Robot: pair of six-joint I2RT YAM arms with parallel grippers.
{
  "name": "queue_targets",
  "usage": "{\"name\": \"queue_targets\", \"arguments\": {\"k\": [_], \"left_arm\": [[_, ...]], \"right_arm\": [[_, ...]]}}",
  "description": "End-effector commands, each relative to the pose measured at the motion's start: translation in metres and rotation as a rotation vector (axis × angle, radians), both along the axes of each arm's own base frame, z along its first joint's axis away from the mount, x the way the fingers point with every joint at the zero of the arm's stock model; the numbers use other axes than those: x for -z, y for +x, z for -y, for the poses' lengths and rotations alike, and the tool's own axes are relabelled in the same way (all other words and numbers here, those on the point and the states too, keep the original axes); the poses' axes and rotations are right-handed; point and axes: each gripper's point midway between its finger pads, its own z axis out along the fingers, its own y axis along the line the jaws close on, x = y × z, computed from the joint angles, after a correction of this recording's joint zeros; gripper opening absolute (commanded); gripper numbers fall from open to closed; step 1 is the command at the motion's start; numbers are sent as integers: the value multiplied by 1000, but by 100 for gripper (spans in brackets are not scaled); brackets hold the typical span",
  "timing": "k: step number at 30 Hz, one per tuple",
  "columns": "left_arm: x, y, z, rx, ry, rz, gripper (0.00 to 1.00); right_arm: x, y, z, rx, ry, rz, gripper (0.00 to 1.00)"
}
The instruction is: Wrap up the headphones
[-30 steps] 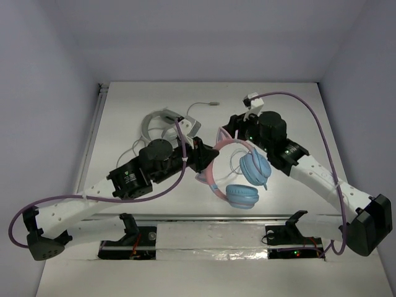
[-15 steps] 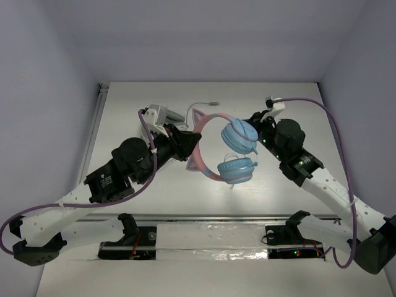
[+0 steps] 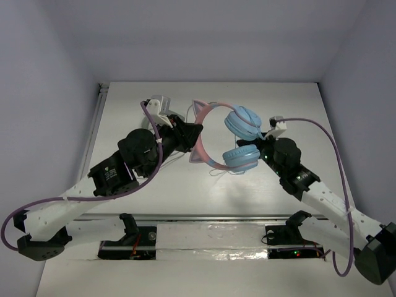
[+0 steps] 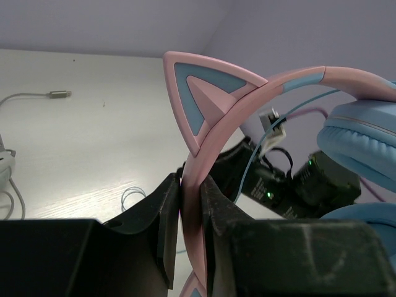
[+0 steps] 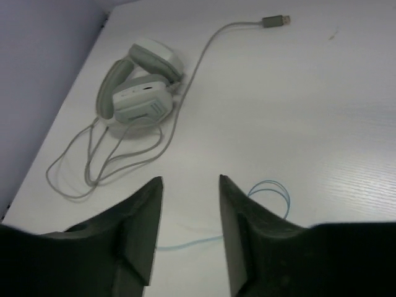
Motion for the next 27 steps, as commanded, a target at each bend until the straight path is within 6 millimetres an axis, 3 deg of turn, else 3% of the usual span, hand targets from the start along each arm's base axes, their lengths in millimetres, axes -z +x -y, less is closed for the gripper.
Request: {"name": "queue_targets", "arguments": {"k": [1, 2, 4, 5, 7, 8, 12, 16, 20, 21, 23, 25, 27], "left_arm": [[-68, 0, -12, -35, -198, 80, 0], [-69, 2, -13, -43, -200, 82, 0], [-71, 5, -9, -38, -203, 89, 0], [-70, 6, -6, -35, -198, 87, 0], [-73, 12, -4, -32, -217, 88, 0], [-73, 14, -2, -27, -221, 88, 0], [-77, 17, 5, 1, -252, 89, 0], [-82, 21, 6, 2, -260, 96, 0], [-84, 24, 5, -5, -254, 103, 0], [-86, 24, 3, -11, -257, 108, 0], [-87, 27, -2, -28, -257, 114, 0], [-89, 31, -10, -50, -256, 122, 0], [-91, 32, -14, -59, -259, 127, 0]], "right_arm": [[-53, -26, -14, -140, 181, 204, 43], [-43, -32, -15, -168, 182, 204, 25], [-48, -43, -24, -241, 218, 233, 18], [-44, -45, -28, -264, 221, 224, 20], [-33, -43, -41, -317, 230, 192, 35], [-30, -41, -45, -328, 236, 186, 56], [-22, -33, -54, -341, 274, 197, 75], [-7, -26, -61, -360, 247, 183, 73], [8, -12, -44, -219, 256, 125, 55], [0, -11, -39, -186, 267, 134, 51], [7, -3, -21, -69, 251, 92, 50], [-7, -8, -11, -40, 265, 118, 52], [-6, -16, -8, -52, 256, 115, 62]]}}
